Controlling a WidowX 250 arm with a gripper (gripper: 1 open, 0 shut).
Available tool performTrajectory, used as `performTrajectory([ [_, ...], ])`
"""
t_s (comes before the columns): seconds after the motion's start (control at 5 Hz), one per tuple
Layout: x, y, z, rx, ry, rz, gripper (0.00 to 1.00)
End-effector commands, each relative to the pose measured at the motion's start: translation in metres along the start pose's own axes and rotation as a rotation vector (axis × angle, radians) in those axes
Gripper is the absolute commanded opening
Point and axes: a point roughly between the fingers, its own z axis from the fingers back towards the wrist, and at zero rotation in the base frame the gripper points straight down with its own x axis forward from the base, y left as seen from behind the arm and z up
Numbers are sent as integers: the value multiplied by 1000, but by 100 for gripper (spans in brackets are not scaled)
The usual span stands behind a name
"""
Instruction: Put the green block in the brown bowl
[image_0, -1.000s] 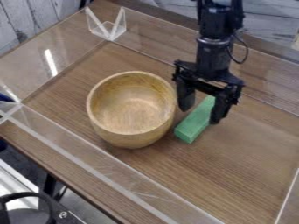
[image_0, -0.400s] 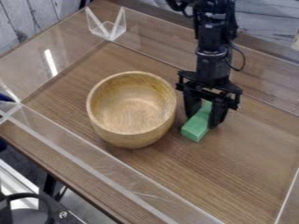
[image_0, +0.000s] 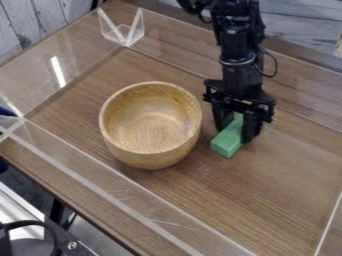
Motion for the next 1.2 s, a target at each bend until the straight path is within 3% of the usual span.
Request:
performTrajectory([
  [0.0,2,-1,-1,-9,-29,-1,0],
  [0.6,21,-12,-7,29,-54,-114,0],
  [1.0,-2,-15,5,-22,-2,-61,0],
])
